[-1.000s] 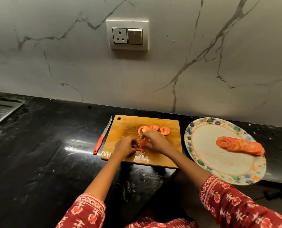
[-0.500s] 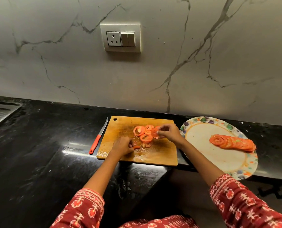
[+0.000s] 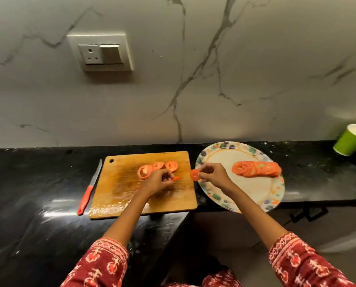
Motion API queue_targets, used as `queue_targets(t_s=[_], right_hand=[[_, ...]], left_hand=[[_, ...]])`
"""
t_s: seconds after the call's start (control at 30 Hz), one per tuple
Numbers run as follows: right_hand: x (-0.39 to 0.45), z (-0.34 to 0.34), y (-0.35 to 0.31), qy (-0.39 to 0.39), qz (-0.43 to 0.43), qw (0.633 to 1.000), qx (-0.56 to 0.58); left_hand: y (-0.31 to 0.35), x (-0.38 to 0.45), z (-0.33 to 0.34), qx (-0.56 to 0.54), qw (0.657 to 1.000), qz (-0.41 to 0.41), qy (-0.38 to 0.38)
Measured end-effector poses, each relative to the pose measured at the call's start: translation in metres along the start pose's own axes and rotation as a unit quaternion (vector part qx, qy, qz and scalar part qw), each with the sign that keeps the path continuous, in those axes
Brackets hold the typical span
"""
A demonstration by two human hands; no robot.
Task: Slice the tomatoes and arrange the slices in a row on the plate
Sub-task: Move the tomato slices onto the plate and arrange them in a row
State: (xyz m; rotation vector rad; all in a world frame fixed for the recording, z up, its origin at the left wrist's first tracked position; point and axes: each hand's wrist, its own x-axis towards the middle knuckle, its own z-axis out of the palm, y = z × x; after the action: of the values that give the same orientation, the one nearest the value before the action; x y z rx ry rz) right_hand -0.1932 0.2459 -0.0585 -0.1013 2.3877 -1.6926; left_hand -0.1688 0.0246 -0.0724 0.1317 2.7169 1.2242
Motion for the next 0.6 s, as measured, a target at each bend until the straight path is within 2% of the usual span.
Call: queue_targets(t_s=[0.23, 0.33, 0.6], right_hand=[[-0.018, -0.089, 0.031, 0.13, 0.059, 0.988, -0.053], [-0.02, -0.113, 0.041, 0.175, 0.084, 0.977, -0.086], [0.003, -0.127, 0.046, 0.214, 0.133, 0.961, -0.11]], left_hand=[[0.054, 0.058, 0.055, 0.011, 0.996, 0.076, -0.054], [0.075, 0.079, 0.074, 0.009, 0.993, 0.083, -0.084], [0.103, 0.124, 0.118, -0.005, 0.993, 0.096, -0.074]])
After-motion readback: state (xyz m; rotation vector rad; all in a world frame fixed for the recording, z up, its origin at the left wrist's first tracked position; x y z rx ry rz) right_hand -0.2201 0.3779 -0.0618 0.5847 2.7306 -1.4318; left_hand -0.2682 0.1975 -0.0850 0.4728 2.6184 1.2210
